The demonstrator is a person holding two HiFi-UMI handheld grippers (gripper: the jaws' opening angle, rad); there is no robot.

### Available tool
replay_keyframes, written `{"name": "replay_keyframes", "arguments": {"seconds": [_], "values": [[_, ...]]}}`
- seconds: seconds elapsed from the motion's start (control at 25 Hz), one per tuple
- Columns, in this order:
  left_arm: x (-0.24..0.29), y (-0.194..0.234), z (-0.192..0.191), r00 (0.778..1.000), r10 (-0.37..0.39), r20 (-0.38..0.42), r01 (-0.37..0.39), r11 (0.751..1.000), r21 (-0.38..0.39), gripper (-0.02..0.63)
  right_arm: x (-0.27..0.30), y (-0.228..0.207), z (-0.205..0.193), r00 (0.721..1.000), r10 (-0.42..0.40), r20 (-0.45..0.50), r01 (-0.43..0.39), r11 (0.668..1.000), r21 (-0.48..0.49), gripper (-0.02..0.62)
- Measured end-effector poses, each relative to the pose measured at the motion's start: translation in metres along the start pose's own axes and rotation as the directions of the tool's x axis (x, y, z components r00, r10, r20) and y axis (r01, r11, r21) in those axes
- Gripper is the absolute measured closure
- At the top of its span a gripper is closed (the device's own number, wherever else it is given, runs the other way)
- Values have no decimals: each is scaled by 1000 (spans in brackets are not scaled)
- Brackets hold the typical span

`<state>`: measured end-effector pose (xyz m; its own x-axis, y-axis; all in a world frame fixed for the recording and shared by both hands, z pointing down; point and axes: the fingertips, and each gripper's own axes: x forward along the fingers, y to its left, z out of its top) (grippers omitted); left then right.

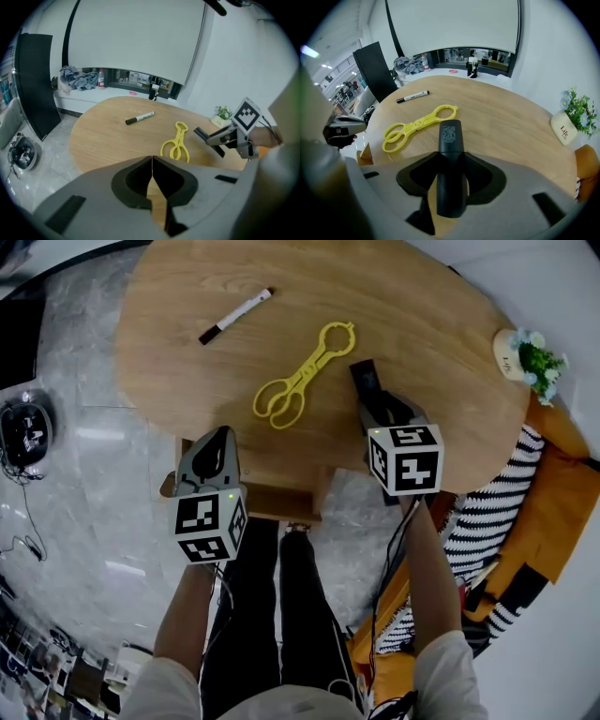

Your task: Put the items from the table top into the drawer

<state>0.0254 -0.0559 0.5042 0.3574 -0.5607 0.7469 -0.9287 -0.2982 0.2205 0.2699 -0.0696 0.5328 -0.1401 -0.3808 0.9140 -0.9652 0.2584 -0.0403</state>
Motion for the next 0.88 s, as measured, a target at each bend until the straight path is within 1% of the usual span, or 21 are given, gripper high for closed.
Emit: {"name": "replay_keyframes", "arguments": {"seconds": [0.12,0.24,0.44,0.64,0.88], "values": [[-12,1,-9,1000,18,9,-17,1000,-22,597,-11,15,0,1000,20,15,-19,999,-28,426],[-25,2,-24,999,39,13,-38,998,-40,595,-21,36,-3,999,48,25,-46,996,-82,426],[-49,12,-54,995,98,9,-97,991,-90,595,-37,79,-13,994,106,30,-100,981,-164,426],[-80,21,-87,990,139,10,-135,978,-157,597,-52,132,-32,986,168,9,-160,955,-252,426],[-116,49,-122,980,198,14,-190,957,-219,595,-57,190,-47,976,219,-18,-212,918,-335,426]]}}
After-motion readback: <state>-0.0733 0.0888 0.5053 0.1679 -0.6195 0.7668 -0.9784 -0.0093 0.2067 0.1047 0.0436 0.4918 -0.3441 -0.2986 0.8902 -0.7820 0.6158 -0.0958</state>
